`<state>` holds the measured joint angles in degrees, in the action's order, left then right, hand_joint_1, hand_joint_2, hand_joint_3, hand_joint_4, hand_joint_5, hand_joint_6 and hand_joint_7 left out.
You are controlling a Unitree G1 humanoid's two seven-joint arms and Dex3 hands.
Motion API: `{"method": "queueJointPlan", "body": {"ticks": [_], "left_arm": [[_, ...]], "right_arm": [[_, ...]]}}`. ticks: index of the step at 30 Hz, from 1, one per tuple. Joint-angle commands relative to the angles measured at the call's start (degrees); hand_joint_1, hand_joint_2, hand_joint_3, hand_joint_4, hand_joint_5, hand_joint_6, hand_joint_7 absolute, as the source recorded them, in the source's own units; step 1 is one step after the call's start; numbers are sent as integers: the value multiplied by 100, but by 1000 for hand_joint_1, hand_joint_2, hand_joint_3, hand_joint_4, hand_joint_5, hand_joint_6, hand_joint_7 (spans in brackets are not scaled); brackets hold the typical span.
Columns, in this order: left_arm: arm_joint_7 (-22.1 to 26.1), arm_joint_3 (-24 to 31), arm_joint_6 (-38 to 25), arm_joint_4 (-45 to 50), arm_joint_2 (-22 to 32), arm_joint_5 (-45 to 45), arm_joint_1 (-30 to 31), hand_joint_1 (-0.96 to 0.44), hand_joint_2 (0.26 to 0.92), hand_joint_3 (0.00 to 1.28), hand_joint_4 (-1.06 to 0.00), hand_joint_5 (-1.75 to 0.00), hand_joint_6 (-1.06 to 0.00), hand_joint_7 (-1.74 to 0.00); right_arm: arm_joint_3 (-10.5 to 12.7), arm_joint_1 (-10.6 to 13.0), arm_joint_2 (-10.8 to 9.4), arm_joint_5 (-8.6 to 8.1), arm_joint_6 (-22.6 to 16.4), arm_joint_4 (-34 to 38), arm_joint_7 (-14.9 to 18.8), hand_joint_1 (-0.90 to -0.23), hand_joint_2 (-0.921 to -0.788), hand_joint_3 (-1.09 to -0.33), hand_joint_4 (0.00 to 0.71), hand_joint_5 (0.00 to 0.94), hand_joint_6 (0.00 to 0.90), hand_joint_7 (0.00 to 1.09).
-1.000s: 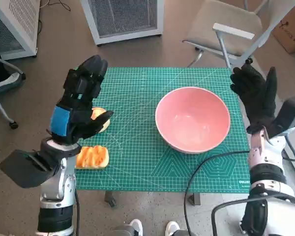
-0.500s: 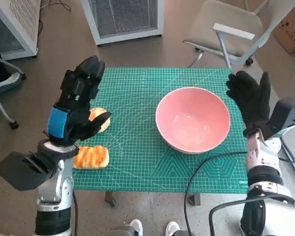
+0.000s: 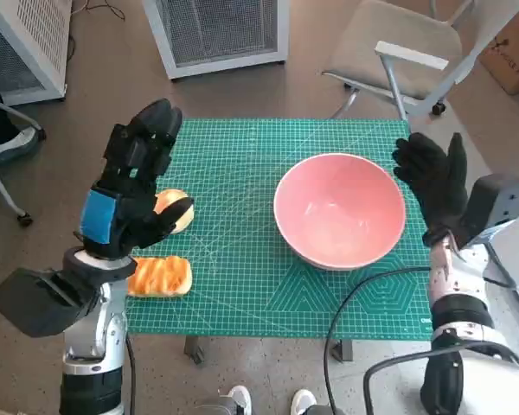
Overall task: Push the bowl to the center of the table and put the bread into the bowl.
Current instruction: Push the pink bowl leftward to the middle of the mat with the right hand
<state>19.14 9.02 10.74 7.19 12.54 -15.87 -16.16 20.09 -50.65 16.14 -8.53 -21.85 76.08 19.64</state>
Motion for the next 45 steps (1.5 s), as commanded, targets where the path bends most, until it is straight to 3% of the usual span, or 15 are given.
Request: {"method": "queueJointPlan", "body": {"ticks": [1,8,34,40,45], "left_arm": [[-31,25,-43,120,42,1,87,-537,921,191,-59,-66,1,-568],[-45,31,-74,164,64,2,112,-533,920,193,-57,-66,1,-552],[-134,102,-368,540,106,-34,308,-512,916,216,-46,-69,1,-532],[-141,100,-383,556,108,-35,313,-511,913,222,-44,-71,1,-529],[-271,111,-474,762,98,27,435,-502,882,278,-33,-86,1,-522]], "right_arm": [[-17,169,-150,89,143,89,-55,-574,-921,-762,160,10,187,152],[12,182,-206,54,200,92,69,-566,-921,-756,164,8,190,140],[-111,100,-525,270,123,74,-45,-550,-921,-771,257,30,275,150],[-113,101,-526,269,122,72,-47,-549,-921,-771,262,26,281,147],[-165,26,-680,289,100,71,18,-547,-921,-786,238,9,260,129]]}}
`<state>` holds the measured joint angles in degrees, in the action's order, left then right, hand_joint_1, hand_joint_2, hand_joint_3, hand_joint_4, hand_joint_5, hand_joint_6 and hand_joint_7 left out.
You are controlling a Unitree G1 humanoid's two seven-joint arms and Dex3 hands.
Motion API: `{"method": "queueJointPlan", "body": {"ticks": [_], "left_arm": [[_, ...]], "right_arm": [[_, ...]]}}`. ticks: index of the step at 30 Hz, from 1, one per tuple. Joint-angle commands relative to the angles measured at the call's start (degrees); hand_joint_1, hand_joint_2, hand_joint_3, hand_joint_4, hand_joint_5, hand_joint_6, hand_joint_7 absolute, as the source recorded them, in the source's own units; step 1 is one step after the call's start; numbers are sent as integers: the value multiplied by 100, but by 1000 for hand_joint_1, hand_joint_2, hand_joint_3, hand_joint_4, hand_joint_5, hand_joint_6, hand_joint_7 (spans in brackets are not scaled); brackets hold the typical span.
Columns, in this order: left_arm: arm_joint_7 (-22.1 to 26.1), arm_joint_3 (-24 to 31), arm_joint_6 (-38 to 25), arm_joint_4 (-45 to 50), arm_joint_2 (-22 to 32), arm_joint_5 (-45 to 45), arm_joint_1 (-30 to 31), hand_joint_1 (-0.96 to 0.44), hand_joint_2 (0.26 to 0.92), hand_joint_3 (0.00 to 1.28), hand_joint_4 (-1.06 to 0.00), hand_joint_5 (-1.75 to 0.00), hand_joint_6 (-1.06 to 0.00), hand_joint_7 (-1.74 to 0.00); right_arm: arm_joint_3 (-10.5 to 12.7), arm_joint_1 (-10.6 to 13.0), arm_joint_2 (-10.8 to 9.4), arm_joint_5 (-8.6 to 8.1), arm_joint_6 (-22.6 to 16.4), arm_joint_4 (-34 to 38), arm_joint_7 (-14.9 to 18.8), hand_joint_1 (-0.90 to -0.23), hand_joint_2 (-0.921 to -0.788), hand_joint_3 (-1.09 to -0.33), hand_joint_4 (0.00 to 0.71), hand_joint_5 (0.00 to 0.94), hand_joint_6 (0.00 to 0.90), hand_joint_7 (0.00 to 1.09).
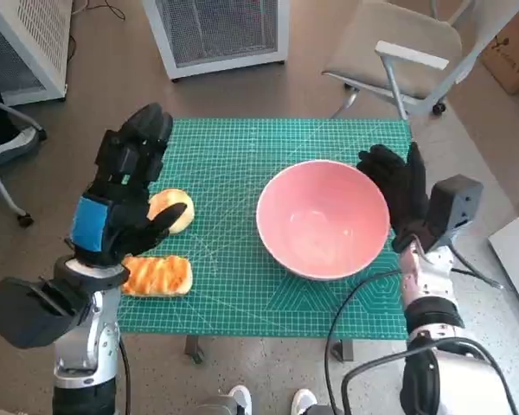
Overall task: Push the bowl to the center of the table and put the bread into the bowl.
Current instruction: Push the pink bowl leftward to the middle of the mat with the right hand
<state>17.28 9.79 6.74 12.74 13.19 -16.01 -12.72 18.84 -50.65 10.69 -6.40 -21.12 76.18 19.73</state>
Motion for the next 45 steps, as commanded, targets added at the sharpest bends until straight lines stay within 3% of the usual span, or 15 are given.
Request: {"method": "queueJointPlan", "body": {"ticks": [1,5,19,29,34,45], "left_arm": [[-93,30,-82,215,35,42,93,-502,878,285,-32,-88,1,-522],[-117,24,-102,243,40,44,105,-500,871,299,-29,-92,1,-520],[-255,43,-157,414,78,132,221,-495,790,455,-1,-141,1,-517],[-316,67,-189,540,84,168,295,-495,773,487,1,-140,1,-513],[-346,90,-186,613,72,194,359,-494,723,581,1,-134,1,-511],[-379,137,-128,638,48,200,460,-500,712,597,1,-142,1,-516]], "right_arm": [[-40,25,-134,75,27,61,10,-547,-921,-788,236,8,258,126],[-52,22,-142,76,21,60,3,-546,-921,-792,233,5,257,122],[-45,-179,-452,1,99,58,-70,-535,-921,-792,229,7,274,121],[-44,-270,-610,-3,98,52,-63,-526,-921,-802,236,8,280,119],[-71,-318,-679,27,115,57,-90,-535,-921,-802,251,13,287,120],[-124,-412,-803,57,153,59,-40,-551,-921,-801,255,10,294,121]]}}
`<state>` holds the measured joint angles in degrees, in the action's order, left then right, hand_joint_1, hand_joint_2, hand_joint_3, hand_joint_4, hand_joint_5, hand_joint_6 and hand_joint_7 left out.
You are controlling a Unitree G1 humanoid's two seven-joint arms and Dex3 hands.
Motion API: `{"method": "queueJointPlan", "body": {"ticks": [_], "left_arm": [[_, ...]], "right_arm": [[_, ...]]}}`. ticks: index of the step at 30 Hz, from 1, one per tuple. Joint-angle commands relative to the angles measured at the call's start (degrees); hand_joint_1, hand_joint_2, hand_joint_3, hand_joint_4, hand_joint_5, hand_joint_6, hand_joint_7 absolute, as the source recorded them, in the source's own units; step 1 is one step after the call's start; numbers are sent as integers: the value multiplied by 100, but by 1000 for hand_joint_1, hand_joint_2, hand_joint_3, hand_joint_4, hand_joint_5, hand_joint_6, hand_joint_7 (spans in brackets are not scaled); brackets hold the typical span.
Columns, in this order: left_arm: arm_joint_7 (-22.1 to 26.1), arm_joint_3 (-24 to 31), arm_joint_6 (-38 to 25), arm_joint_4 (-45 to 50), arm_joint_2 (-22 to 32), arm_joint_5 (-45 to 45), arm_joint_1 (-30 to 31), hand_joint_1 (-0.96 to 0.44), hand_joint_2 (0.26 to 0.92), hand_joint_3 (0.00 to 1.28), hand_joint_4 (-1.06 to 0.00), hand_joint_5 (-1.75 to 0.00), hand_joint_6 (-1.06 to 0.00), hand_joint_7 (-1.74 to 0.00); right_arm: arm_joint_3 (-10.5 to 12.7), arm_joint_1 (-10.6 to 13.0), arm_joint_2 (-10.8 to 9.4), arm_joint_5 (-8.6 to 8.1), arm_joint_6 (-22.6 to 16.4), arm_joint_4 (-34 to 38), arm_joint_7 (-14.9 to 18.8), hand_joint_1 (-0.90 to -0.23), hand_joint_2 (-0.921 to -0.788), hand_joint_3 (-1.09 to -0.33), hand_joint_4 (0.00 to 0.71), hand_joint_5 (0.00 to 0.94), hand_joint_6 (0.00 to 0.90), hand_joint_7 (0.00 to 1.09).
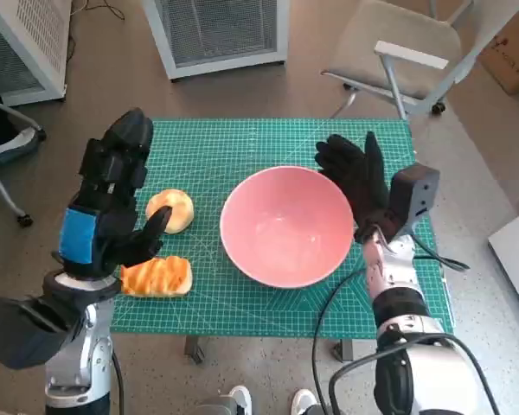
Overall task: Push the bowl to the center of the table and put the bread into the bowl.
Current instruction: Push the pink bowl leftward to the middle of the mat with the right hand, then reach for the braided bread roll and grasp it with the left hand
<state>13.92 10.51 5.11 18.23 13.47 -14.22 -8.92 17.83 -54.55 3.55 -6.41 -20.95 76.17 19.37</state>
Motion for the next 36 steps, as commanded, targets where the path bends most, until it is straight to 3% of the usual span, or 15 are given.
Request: {"method": "queueJointPlan", "body": {"ticks": [1,17,25,36], "left_arm": [[-43,65,34,90,18,22,80,-501,712,596,1,-142,1,-516],[-85,115,102,61,-15,23,128,-508,751,518,1,-157,1,-525],[-78,106,122,28,-27,15,84,-502,755,510,1,-155,1,-524],[-100,34,68,-10,-56,33,-32,-491,757,515,1,-147,1,-519]], "right_arm": [[-24,-22,-88,57,136,61,-4,-552,-921,-801,255,10,294,120],[-117,-129,20,85,134,46,80,-541,-921,-799,259,6,288,115],[10,-208,202,-76,-122,-58,380,-565,-921,-783,250,1,281,110],[53,-304,461,-206,-1351,-389,1045,-587,-921,-766,211,0,247,97]]}}
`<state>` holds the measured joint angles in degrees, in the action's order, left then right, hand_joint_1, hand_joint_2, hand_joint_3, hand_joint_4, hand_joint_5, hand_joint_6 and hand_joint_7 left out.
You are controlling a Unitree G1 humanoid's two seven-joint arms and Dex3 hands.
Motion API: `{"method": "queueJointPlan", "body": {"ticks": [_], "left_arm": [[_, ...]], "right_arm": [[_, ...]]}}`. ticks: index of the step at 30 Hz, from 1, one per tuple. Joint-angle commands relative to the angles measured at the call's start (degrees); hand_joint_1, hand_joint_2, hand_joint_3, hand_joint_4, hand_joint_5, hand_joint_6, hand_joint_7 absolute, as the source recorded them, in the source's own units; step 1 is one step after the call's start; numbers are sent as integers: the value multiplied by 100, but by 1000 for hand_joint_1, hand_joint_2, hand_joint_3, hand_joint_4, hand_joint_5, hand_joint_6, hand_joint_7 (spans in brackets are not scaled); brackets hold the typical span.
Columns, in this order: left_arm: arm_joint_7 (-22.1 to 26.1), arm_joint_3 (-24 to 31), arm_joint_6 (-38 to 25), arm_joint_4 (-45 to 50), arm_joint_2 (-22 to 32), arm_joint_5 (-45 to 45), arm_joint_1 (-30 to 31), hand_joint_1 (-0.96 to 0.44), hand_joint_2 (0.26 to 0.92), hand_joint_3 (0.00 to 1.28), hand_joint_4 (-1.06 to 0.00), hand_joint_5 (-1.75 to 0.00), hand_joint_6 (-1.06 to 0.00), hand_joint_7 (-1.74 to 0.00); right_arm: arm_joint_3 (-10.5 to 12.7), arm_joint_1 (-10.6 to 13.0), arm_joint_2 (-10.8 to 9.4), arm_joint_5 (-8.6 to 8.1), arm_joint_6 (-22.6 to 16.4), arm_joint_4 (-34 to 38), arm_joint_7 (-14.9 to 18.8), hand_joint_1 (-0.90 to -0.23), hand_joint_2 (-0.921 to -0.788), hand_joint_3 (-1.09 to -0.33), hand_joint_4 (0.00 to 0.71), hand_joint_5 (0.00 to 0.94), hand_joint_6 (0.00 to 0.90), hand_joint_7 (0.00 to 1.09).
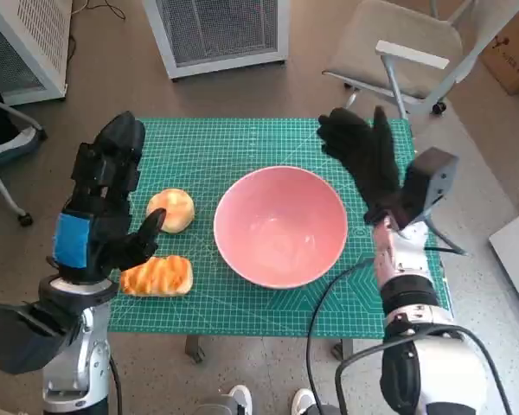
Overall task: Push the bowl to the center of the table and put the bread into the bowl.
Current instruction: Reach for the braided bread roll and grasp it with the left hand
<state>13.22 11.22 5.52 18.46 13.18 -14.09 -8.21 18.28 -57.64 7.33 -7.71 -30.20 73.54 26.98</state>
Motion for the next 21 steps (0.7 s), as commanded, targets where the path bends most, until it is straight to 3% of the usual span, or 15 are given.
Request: {"method": "queueJointPlan", "body": {"ticks": [1,5,7,11,15,21], "left_arm": [[-33,-45,26,-43,-29,25,-115,-489,756,519,1,-145,1,-518],[-22,-65,12,-72,-28,20,-164,-486,753,527,1,-141,1,-514],[-17,-81,9,-92,-27,27,-194,-487,742,549,1,-137,1,-512],[-14,-93,10,-110,-21,32,-217,-489,728,576,1,-133,1,-509],[36,-97,20,-214,7,4,-309,-499,718,593,1,-137,1,-514],[84,-82,8,-268,62,2,-380,-509,715,597,1,-137,1,-513]], "right_arm": [[13,5,96,-106,-540,-167,359,-596,-921,-766,203,0,240,95],[42,9,123,-299,-999,-417,721,-616,-921,-769,190,0,229,93],[73,46,94,-477,-1203,-635,975,-623,-921,-772,195,4,235,99],[72,93,71,-665,-1351,-807,1209,-628,-921,-775,209,11,247,111],[53,302,-23,-1170,-1490,-1448,1926,-640,-921,-768,226,17,253,133],[13,467,-103,-1649,-1381,-1951,2497,-639,-921,-750,232,3,78,465]]}}
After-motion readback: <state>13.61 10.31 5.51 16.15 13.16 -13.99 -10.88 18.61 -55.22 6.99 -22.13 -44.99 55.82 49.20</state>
